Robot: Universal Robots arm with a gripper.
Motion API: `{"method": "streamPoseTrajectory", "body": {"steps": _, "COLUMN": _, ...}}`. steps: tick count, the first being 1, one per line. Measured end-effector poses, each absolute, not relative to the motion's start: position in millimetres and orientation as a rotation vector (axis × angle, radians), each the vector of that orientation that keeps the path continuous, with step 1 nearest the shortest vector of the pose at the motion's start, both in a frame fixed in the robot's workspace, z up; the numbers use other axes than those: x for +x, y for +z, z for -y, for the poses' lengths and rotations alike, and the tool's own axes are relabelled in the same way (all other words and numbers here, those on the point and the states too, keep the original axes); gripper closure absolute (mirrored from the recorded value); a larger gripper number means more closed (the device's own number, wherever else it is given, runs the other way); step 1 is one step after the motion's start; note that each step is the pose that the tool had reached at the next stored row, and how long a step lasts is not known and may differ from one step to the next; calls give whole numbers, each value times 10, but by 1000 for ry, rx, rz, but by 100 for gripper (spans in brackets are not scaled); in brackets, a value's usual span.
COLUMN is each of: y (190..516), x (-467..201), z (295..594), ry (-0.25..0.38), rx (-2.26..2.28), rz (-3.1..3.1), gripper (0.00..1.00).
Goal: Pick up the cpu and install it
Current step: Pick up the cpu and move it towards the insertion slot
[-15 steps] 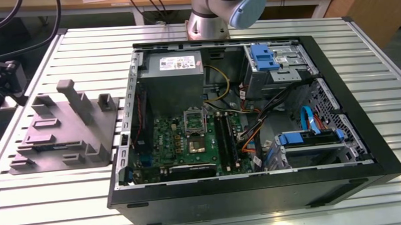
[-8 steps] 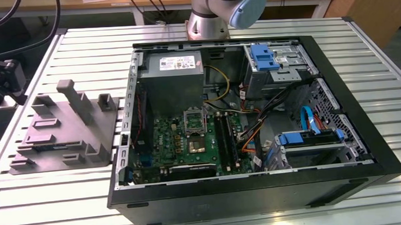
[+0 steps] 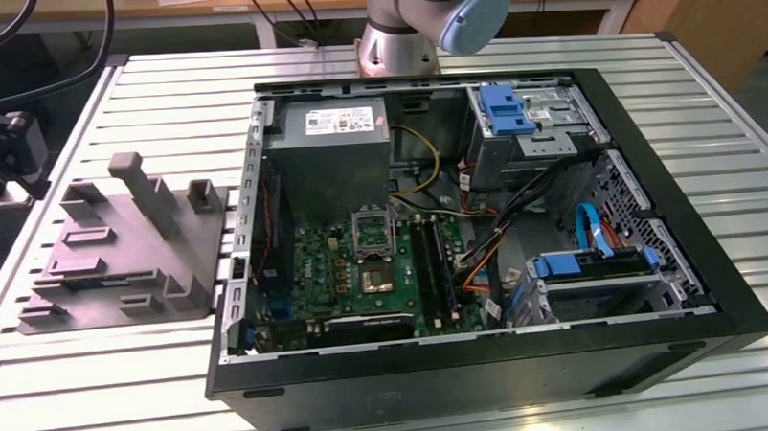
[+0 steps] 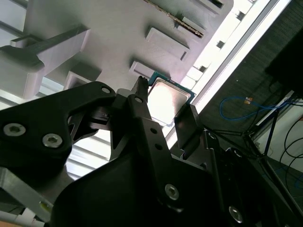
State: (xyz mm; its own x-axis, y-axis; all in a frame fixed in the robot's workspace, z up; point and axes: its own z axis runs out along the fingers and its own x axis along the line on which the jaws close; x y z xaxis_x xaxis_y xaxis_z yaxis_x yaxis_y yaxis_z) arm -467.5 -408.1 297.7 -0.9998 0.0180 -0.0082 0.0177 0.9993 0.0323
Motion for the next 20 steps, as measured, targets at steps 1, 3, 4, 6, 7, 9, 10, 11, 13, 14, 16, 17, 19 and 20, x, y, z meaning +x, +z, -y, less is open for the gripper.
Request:
{"method": "streamPoseTrajectory", "body": {"steps": 1, "y": 2981, "x": -4675, "z": 4081, "ry": 50, "rx": 28, "rz": -3133, "gripper": 53}}
{"method": "streamPoseTrajectory", "body": {"steps": 3, "y": 2989, "x": -4675, "z": 4081, "ry": 51, "rx": 28, "rz": -3132, "gripper": 53}}
{"method": "streamPoseTrajectory", "body": {"steps": 4, "y": 2994, "x": -4675, "z": 4081, "ry": 50, "rx": 28, "rz": -3133, "gripper": 53}}
{"method": "streamPoseTrajectory", "body": {"steps": 6, "y": 3003, "x": -4675, "z": 4081, "ry": 51, "rx": 28, "rz": -3132, "gripper": 53}}
{"method": "streamPoseTrajectory", "body": {"steps": 7, "y": 3007, "x": -4675, "z": 4081, "ry": 51, "rx": 28, "rz": -3133, "gripper": 53}}
{"method": "streamPoseTrajectory", "body": {"steps": 9, "y": 3016, "x": -4675, "z": 4081, "ry": 51, "rx": 28, "rz": -3133, "gripper": 53}}
{"method": "streamPoseTrajectory", "body": {"steps": 10, "y": 3021, "x": -4675, "z": 4081, "ry": 50, "rx": 28, "rz": -3133, "gripper": 53}}
{"method": "streamPoseTrajectory", "body": {"steps": 11, "y": 3025, "x": -4675, "z": 4081, "ry": 50, "rx": 28, "rz": -3133, "gripper": 53}}
{"method": "streamPoseTrajectory", "body": {"steps": 13, "y": 3034, "x": -4675, "z": 4081, "ry": 51, "rx": 28, "rz": -3132, "gripper": 53}}
{"method": "streamPoseTrajectory", "body": {"steps": 14, "y": 3037, "x": -4675, "z": 4081, "ry": 51, "rx": 28, "rz": -3132, "gripper": 53}}
{"method": "streamPoseTrajectory", "body": {"steps": 16, "y": 3046, "x": -4675, "z": 4081, "ry": 50, "rx": 28, "rz": -3132, "gripper": 53}}
{"method": "streamPoseTrajectory", "body": {"steps": 17, "y": 3050, "x": -4675, "z": 4081, "ry": 50, "rx": 28, "rz": -3132, "gripper": 53}}
{"method": "streamPoseTrajectory", "body": {"steps": 19, "y": 3060, "x": -4675, "z": 4081, "ry": 50, "rx": 28, "rz": -3133, "gripper": 53}}
{"method": "streamPoseTrajectory", "body": {"steps": 20, "y": 3065, "x": -4675, "z": 4081, "ry": 50, "rx": 28, "rz": -3133, "gripper": 53}}
